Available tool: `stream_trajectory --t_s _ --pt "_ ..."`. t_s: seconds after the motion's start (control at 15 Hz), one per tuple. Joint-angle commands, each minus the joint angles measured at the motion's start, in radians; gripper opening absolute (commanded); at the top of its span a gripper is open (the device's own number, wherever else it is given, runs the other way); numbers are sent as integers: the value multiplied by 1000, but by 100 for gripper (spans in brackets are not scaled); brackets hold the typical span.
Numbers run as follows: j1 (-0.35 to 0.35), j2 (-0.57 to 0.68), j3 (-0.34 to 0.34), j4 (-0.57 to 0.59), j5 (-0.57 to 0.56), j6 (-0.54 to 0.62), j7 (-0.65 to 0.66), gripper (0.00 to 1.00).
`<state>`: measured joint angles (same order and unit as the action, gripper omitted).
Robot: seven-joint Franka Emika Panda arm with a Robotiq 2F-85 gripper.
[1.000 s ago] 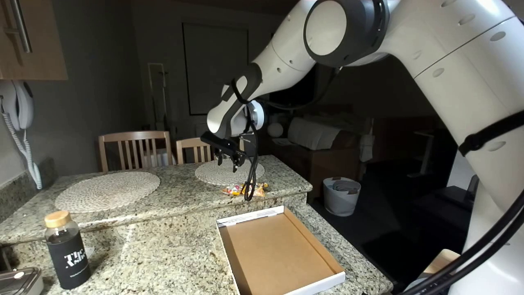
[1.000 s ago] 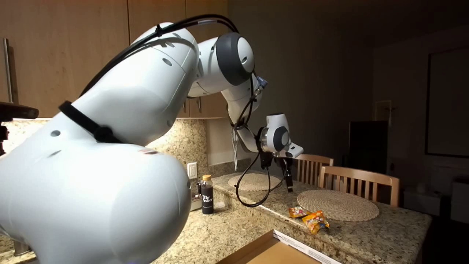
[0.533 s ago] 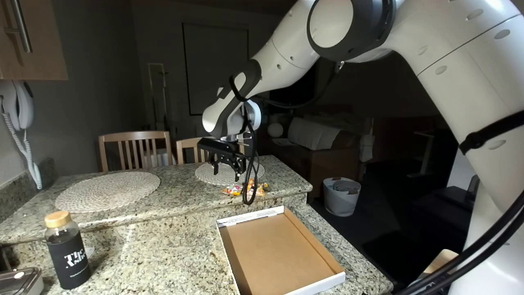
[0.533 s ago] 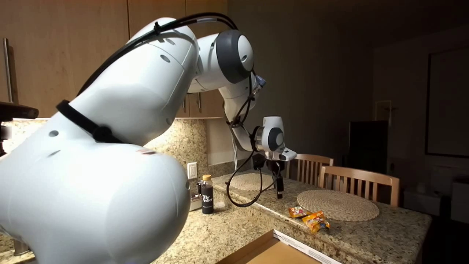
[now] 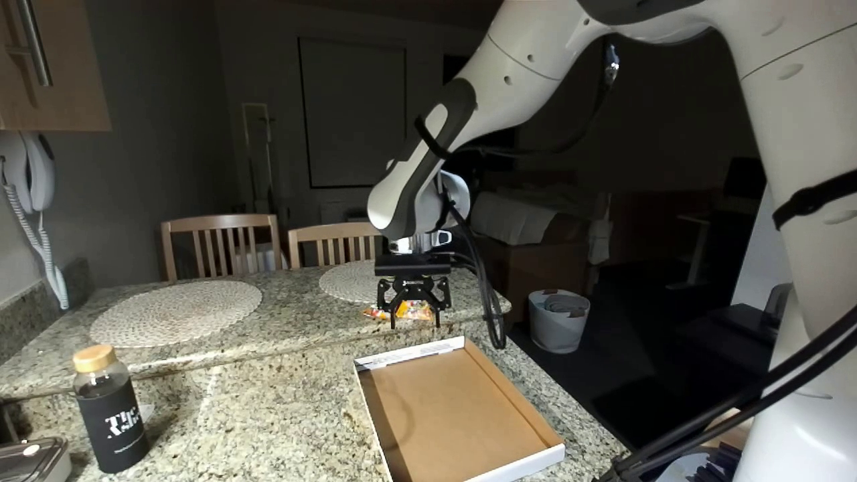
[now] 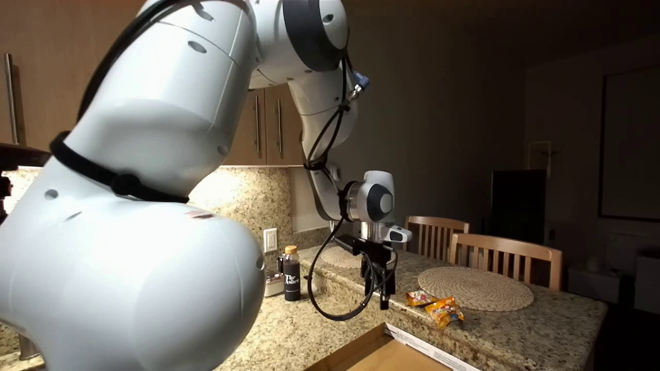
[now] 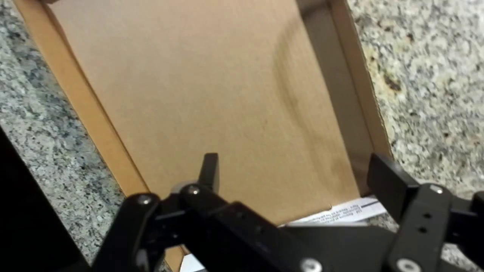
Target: Pick up the objects from the cover box and put them on the counter
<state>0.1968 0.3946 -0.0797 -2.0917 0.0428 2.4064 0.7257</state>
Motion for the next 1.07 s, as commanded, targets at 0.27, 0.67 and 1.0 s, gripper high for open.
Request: stream_trajectory --t_s 0.27,0.67,1.0 --pt "-6 -241 -5 -399 -270 191 -178 100" --pt "-50 -263 -4 -462 -429 254 -221 100" --pt "-61 -262 5 -462 -431 261 -231 100"
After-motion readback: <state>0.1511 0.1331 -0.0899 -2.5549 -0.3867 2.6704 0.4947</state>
